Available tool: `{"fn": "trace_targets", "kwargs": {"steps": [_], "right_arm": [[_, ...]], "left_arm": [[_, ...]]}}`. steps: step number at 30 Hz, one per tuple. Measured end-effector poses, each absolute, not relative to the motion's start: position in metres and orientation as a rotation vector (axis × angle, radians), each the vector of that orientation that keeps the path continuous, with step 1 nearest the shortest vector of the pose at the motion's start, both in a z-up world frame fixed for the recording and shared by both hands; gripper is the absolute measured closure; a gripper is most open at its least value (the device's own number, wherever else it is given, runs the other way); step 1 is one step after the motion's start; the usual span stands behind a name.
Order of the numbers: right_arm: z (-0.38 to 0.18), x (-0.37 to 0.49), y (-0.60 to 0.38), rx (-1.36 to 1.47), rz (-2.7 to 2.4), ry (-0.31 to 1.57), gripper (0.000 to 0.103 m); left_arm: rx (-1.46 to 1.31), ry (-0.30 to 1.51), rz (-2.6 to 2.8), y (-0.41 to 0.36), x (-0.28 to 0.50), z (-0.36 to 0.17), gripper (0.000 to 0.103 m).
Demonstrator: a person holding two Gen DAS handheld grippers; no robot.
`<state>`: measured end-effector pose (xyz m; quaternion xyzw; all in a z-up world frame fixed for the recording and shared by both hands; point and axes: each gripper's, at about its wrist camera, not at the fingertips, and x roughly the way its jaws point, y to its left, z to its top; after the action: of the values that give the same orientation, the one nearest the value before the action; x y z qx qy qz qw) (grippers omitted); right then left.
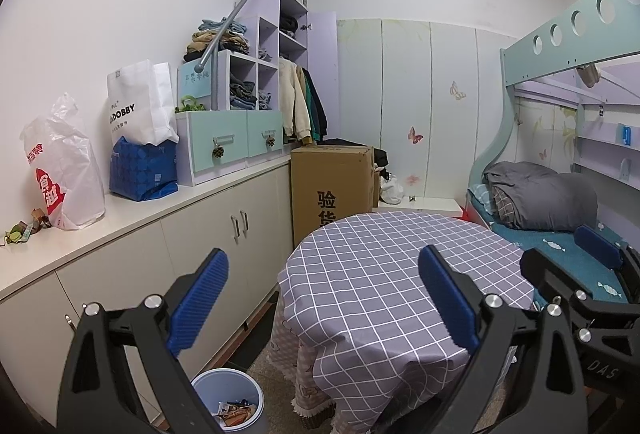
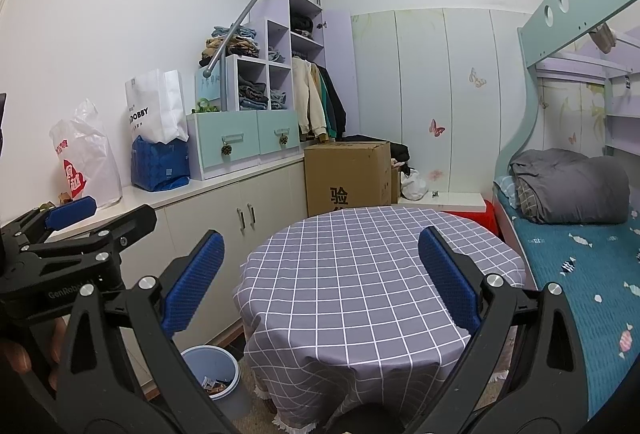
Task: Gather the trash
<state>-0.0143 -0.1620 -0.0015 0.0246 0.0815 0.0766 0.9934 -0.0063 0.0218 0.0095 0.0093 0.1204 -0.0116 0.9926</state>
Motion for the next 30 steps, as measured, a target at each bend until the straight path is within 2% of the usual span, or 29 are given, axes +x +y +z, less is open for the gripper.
{"fn": "trace_targets", "kwargs": {"steps": [30], "right_arm": [[-0.0066,-0.0131,-0.1630,0.051,0.153,0.178,0.007]], "left_arm": [[0.025,0.248,-0.031,0.0270,-0.0023,0.0037,0.009]]}}
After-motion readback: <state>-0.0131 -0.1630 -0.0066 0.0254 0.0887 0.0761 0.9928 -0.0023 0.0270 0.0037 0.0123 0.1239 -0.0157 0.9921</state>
